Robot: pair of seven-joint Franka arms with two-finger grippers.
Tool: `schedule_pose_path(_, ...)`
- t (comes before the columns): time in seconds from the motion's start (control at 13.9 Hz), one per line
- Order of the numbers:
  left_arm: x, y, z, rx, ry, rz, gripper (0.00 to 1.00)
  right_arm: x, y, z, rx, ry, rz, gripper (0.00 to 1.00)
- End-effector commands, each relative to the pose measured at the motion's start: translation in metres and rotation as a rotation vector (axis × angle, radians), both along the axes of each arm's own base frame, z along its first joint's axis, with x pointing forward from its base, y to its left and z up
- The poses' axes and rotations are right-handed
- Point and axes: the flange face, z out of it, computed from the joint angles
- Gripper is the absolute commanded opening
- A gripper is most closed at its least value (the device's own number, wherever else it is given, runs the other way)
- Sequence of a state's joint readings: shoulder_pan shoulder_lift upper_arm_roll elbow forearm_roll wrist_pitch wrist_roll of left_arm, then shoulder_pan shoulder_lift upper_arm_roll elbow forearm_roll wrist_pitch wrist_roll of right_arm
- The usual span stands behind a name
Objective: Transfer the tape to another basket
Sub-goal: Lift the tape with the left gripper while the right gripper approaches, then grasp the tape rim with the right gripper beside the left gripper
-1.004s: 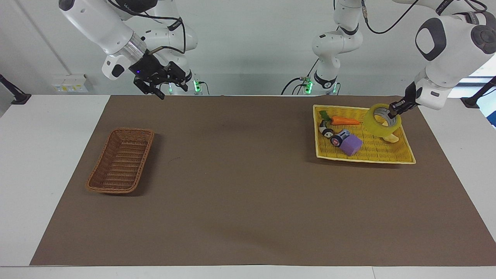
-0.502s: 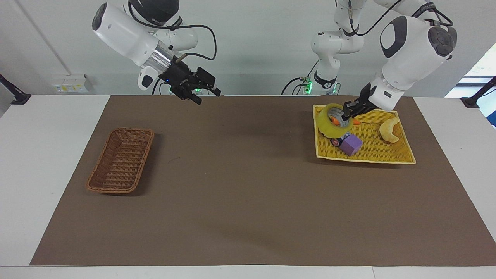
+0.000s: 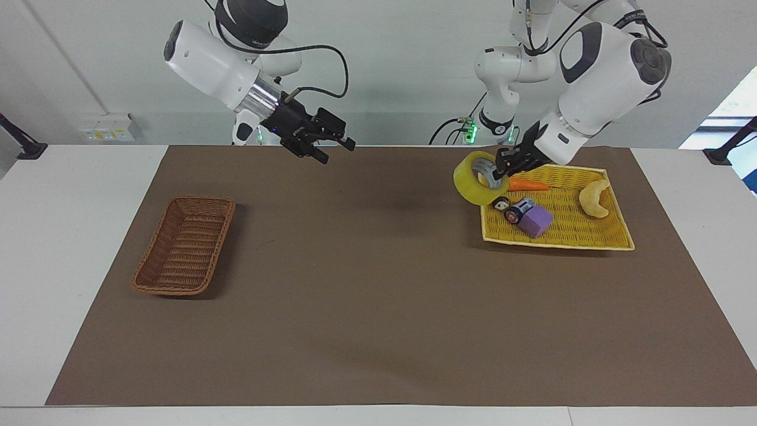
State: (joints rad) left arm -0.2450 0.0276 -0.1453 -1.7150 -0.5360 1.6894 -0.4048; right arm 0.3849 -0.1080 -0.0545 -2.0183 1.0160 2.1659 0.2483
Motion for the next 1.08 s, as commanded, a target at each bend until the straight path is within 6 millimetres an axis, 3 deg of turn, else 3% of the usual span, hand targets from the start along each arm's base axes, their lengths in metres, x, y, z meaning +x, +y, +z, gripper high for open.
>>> schedule_pose_path(0.0, -0.013, -0.031, 0.01, -0.075, -0.012, 0.061, 0.0, -0.007, 0.002, -0.007, 0.021, 0.025, -0.001, 1.0)
schedule_pose_path(0.07, -0.02, -0.05, 0.014, -0.084, -0.029, 0.064, 0.0, -0.011, 0.002, -0.009, 0.01, 0.019, 0.033, 1.0)
schedule_pose_path(0.22, -0.029, -0.069, 0.017, -0.09, -0.04, 0.075, 0.0, -0.014, -0.005, -0.011, 0.015, 0.019, 0.099, 1.0)
schedule_pose_path(0.36, -0.04, -0.092, 0.014, -0.095, -0.046, 0.053, 0.0, -0.013, -0.025, -0.011, 0.026, 0.008, 0.146, 1.0)
schedule_pose_path(0.65, -0.038, -0.104, 0.017, -0.117, -0.083, 0.093, 0.0, -0.008, -0.055, -0.004, 0.039, 0.01, 0.151, 1.0)
schedule_pose_path(1.0, -0.046, -0.108, 0.014, -0.097, -0.079, 0.047, 0.0, 0.005, -0.067, 0.005, 0.061, -0.003, 0.112, 1.0)
